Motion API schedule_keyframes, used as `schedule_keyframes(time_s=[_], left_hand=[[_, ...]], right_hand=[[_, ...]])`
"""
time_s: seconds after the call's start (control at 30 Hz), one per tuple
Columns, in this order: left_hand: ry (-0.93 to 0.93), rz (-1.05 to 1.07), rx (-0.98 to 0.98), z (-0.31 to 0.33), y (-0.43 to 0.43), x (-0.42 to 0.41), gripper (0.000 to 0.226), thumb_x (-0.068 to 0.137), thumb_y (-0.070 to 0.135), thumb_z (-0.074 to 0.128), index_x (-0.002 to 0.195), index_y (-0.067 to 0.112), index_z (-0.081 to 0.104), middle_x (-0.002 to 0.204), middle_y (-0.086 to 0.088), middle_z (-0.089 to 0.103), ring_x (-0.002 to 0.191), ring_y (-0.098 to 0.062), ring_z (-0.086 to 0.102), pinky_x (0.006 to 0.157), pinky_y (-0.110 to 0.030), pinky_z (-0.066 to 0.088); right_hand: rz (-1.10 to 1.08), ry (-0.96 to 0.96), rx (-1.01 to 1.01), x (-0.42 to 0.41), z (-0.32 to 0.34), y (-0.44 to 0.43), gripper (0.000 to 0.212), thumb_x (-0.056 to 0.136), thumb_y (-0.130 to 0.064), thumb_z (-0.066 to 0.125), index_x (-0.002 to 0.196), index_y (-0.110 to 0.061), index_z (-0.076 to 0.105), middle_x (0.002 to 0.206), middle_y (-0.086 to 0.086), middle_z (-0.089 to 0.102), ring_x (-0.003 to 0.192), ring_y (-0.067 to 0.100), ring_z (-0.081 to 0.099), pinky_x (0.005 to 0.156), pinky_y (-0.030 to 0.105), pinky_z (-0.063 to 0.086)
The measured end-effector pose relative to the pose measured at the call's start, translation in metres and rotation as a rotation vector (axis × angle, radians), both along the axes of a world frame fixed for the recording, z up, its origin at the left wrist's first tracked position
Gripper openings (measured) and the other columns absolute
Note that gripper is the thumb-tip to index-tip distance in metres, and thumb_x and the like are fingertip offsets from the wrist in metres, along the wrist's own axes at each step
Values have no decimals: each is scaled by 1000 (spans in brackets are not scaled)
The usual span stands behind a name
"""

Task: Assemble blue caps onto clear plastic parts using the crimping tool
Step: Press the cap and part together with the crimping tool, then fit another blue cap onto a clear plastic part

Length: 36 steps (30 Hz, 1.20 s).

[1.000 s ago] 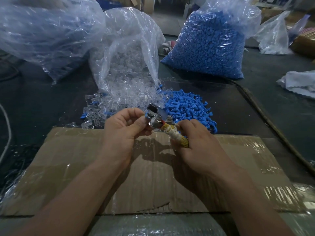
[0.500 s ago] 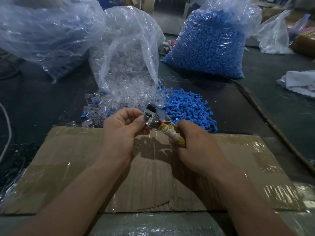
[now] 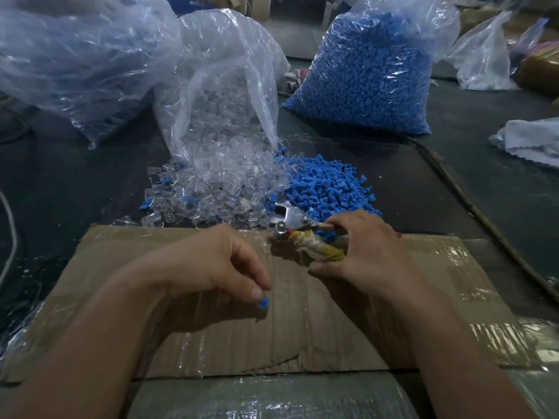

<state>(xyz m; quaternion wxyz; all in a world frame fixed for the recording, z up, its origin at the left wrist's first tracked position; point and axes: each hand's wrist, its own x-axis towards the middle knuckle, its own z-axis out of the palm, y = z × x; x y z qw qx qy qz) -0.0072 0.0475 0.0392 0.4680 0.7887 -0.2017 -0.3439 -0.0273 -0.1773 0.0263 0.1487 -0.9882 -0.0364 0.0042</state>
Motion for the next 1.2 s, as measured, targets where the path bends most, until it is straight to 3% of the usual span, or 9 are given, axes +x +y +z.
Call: schedule_keyframes(time_s=[0.2,0.33,0.43,0.63,0.77,0.9,1.03,1.1,1.2], left_hand=[[52,-99,33,6,9,1,16,57,23,75,73,23,76,75,-1,73,66,-7,65,65,-17,52],[-264,486,-74,1,7,7,9,72,8,73,69,16,70,56,0,67,45,-1,58,44,-9,43],[-630,758,121,-12,3,12,12,73,12,75,83,14,69,63,6,60,57,-4,56,62,-24,52],[-692,634,408,-24,1,20,22,78,28,71,99,23,66,84,7,57,81,-14,54,73,-30,43],[-723,603,483,-24,-2,20,6,82,29,66,86,25,64,91,1,59,87,-18,54,75,-34,46],[-725,610,497,-23,-4,18,6,84,27,64,80,23,63,89,1,59,88,-20,54,74,-36,47],[-667,706,321,-22,-6,16,15,82,17,64,73,27,56,76,10,57,75,-10,55,71,-33,47],[-623,779,163,-20,-9,14,15,80,10,64,83,24,58,75,13,57,72,-6,55,70,-31,47],[-528,805,-3,-17,-12,8,28,81,4,63,103,20,64,82,9,62,76,-13,61,79,-41,54]], right_hand=[[74,75,56,-1,3,0,75,52,-61,74,117,-32,51,95,-14,43,92,6,39,73,25,28],[121,86,30,-1,3,6,78,52,-63,73,120,-31,50,99,-12,45,93,7,38,75,25,29],[162,73,13,0,2,10,81,53,-63,73,123,-29,50,100,-11,44,94,8,37,76,25,28],[196,91,11,-1,2,12,86,55,-63,71,130,-29,44,104,-12,41,99,7,36,80,24,28],[211,121,10,0,2,11,92,54,-68,68,133,-30,41,107,-13,37,103,7,33,82,23,27],[194,131,100,-1,7,11,97,48,-83,42,128,-28,48,104,-14,41,97,2,37,78,21,30],[67,-90,231,3,10,12,53,72,-66,48,101,-26,65,85,-19,47,84,1,45,68,14,32],[21,-142,208,7,9,14,26,83,-46,56,95,-25,67,80,-20,46,83,3,46,69,19,33],[2,-153,173,13,7,18,17,87,-32,59,97,-22,67,84,-12,52,83,6,49,74,22,37]])
